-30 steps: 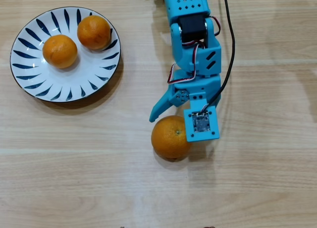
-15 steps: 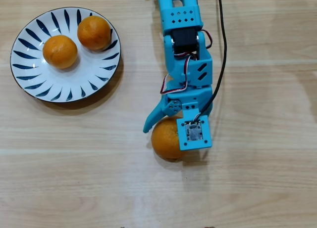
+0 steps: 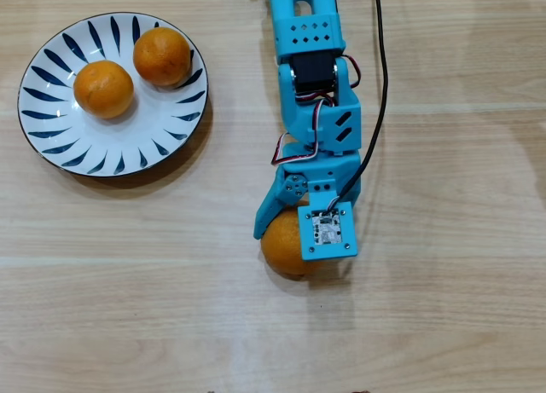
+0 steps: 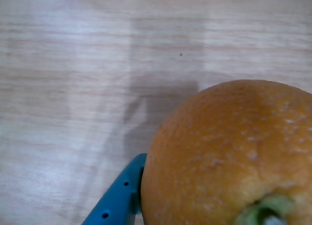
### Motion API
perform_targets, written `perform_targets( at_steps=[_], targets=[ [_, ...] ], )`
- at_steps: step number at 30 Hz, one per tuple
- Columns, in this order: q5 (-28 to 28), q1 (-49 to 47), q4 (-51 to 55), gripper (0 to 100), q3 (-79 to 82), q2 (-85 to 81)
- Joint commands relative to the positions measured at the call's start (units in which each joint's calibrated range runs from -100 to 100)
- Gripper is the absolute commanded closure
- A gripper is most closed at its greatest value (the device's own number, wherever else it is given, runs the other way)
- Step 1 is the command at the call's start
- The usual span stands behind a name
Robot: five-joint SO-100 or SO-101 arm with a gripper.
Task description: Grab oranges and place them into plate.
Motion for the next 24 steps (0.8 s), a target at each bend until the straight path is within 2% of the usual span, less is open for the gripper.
perform_targets(
  at_steps=[1,12,24],
  targets=[
    [0.2,-0.3,-0.8,67,-0.5,-1.7],
    [5.4,2.2,-0.5,67,1.9,-16.1],
    [12.7,11.7,-0.5,67,15.3,-35.0]
  ],
)
